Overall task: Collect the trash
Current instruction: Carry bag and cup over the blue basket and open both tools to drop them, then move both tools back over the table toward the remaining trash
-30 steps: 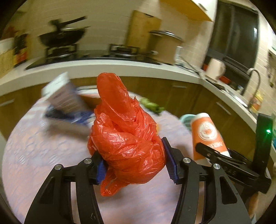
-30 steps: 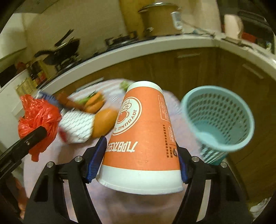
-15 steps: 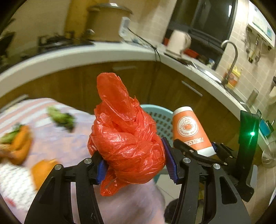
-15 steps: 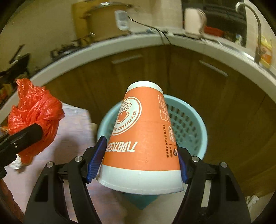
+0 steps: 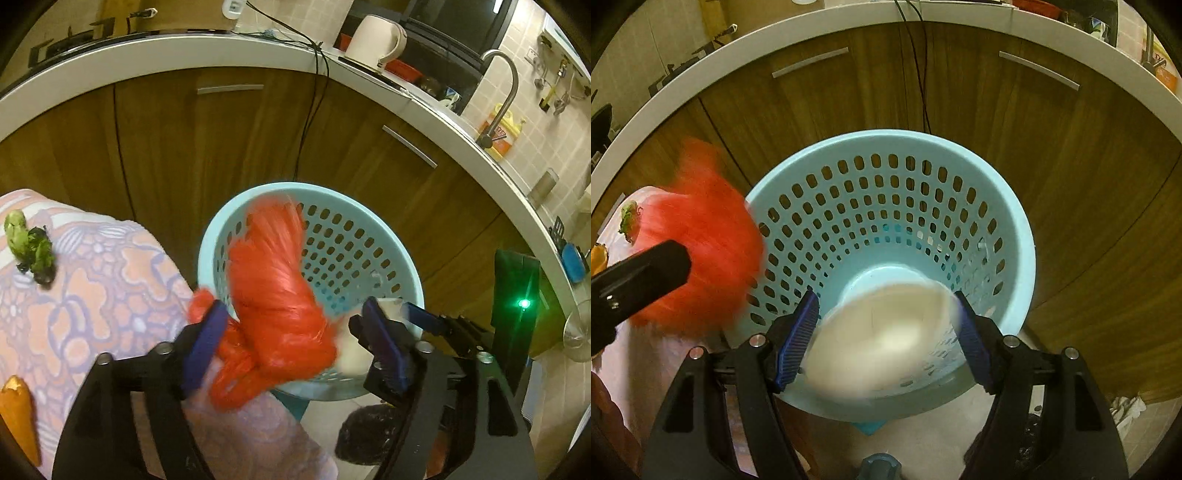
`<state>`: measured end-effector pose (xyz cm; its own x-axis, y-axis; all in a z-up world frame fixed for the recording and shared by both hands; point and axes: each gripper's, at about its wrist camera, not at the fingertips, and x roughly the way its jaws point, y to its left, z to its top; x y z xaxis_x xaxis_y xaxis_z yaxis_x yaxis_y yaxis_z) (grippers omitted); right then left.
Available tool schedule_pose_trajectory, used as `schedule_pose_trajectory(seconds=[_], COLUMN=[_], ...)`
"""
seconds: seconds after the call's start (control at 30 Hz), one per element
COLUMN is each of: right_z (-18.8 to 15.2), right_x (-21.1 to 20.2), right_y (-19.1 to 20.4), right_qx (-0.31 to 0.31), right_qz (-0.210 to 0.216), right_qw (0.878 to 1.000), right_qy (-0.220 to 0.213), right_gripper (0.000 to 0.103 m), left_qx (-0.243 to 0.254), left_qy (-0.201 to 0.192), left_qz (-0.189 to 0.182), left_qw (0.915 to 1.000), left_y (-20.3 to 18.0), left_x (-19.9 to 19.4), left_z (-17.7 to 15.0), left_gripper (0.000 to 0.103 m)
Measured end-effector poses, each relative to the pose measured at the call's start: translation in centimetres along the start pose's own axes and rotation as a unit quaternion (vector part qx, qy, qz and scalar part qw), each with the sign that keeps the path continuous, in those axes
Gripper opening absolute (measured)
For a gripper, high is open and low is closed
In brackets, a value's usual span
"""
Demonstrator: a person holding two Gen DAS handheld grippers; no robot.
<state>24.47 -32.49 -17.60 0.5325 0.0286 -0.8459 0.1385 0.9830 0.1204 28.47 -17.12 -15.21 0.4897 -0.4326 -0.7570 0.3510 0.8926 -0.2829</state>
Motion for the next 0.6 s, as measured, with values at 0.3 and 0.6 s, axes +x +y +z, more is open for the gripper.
schedule_pose_trajectory(seconds=[0.3, 0.6], right_z=[-0.4, -0.3], right_x=[-1.3, -7.3], right_y=[-0.4, 4.1], right_qx=[0.01, -0.023], right_qz=[0.005, 0.041], right_qw=[1.0, 0.997], right_qy=[-0.01, -0.067], right_gripper=[0.069, 0.069], left_qx=[-0.016, -0.034], left_qy=[-0.028, -0.094], left_qz=[0.002, 0.019], left_qw=[0.9995, 0.9948], left_y=[1.2, 2.9], left_x=[-3.0, -10.5], left_z=[-0.5, -2.6], left_gripper=[0.079, 0.079])
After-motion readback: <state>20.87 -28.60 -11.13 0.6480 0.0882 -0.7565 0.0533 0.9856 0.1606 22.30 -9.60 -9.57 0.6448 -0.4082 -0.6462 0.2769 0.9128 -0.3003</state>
